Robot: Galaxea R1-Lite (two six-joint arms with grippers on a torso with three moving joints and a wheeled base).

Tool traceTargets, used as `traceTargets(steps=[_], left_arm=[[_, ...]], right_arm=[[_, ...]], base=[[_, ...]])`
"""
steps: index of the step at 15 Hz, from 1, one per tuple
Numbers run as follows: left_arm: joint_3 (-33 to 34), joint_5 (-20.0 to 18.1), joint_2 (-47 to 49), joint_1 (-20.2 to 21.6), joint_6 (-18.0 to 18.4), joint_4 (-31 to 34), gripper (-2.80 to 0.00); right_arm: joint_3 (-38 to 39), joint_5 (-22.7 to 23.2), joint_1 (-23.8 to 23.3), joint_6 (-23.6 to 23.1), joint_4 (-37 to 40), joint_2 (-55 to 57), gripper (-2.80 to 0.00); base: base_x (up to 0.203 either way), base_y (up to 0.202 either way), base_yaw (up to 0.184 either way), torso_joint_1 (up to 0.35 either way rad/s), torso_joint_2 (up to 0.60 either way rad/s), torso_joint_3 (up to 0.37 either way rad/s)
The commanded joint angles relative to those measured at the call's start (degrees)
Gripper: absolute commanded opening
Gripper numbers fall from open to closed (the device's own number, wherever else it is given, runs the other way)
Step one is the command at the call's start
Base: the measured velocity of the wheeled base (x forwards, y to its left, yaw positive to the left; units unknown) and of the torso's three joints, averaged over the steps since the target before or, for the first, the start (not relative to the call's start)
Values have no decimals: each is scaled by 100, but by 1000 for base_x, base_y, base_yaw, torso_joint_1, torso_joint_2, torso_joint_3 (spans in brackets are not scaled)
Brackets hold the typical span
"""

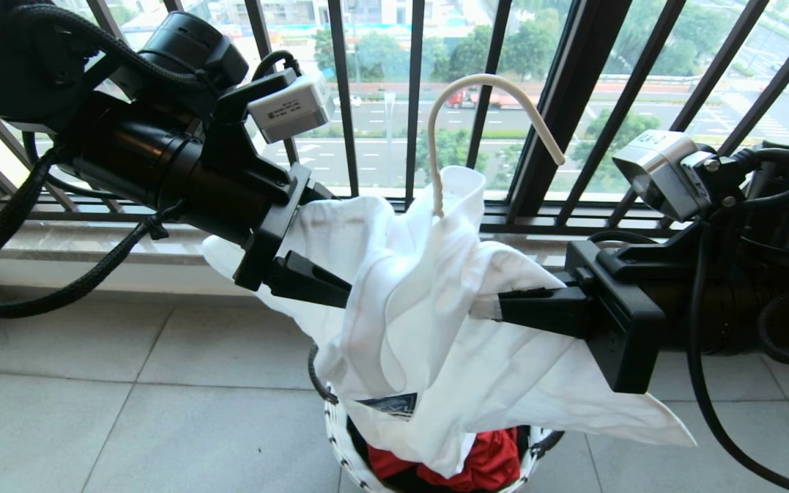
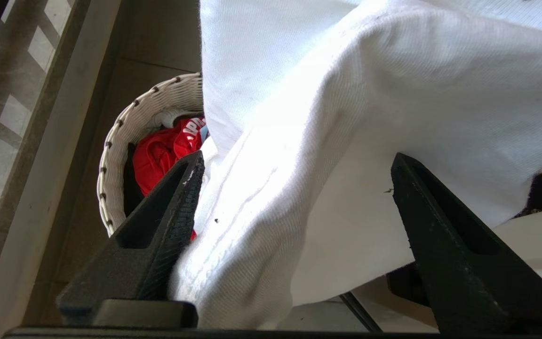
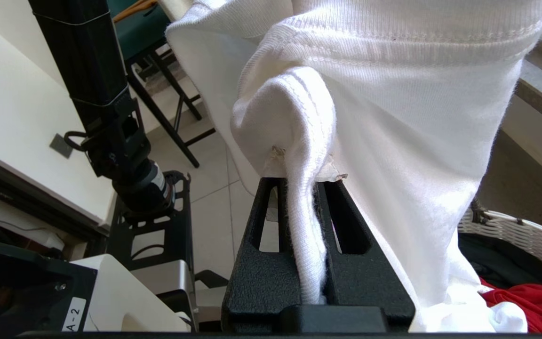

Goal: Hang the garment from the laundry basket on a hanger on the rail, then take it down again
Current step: Hang the clothes on the clothes rack

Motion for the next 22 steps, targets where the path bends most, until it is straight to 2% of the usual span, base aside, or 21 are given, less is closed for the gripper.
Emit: traceTargets(steps=[1,17,18,19,20,22], left_arm=[[0,-31,17,-5,20,43,-280],[131,-64,-140,-137,37,36,-280],[139,-132,-116,-131,11,11,-280],[144,-292,-91,-128,-3,-7,-280],[156,-494,-87,-119,-13,-17,-280],[201,-593,-106,-93,-42,-106,-280]], right_arm=[[-6,26,2,0,-24,-7,-280],[2,9,-7,-35,-33,-7,-280],[-5,9,-7,-29,-35,3,-70],[-15,7,-7,-26,-33,28,0],[-15,0,-7,-26,-33,28,0],[-24,-9,-25,-26,-33,37,0]], base=[[0,0,0,0,0,0],[0,0,0,0,0,0],[0,0,0,0,0,0],[0,0,0,0,0,0],[0,0,0,0,0,0],[0,0,0,0,0,0]])
